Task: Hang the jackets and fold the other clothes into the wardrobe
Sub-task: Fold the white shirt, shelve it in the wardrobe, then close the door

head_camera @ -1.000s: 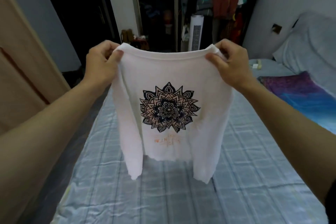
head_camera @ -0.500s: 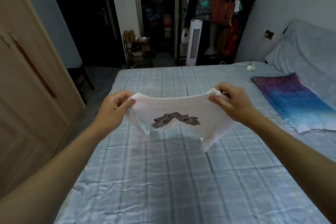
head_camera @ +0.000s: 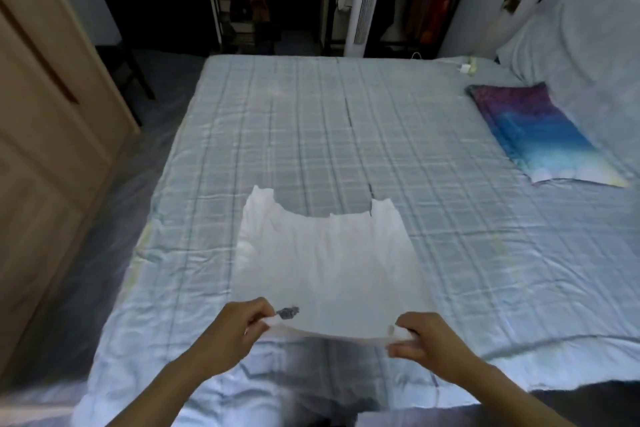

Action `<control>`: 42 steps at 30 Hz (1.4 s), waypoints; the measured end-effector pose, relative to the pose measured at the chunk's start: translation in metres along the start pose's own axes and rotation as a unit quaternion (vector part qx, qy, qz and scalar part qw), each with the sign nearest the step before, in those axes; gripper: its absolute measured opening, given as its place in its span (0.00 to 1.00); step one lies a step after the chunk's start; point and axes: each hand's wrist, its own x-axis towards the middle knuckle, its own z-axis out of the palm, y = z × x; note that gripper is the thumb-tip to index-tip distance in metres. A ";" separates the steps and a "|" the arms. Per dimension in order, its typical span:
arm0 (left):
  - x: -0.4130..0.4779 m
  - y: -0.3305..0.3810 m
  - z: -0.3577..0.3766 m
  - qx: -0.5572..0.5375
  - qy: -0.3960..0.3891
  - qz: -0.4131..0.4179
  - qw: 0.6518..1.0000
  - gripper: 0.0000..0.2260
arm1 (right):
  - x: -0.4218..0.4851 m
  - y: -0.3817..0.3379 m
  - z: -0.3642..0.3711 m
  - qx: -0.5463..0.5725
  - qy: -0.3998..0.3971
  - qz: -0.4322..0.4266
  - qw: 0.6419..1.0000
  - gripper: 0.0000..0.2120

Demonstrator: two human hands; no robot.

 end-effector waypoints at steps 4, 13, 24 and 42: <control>-0.018 0.002 0.017 -0.001 0.006 -0.019 1.000 0.14 | -0.014 0.005 0.015 -0.056 -0.019 -0.011 0.998 0.14; -0.017 0.019 0.014 -0.034 0.028 -0.050 0.998 0.11 | -0.003 -0.015 -0.001 -0.029 0.032 -0.029 0.999 0.05; -0.001 0.045 -0.013 0.045 0.159 0.032 0.986 0.06 | 0.020 -0.034 -0.034 -0.022 0.132 -0.094 0.987 0.11; 0.055 0.164 -0.163 -0.028 0.304 0.112 0.946 0.05 | 0.082 -0.144 -0.203 0.104 0.277 -0.145 0.944 0.12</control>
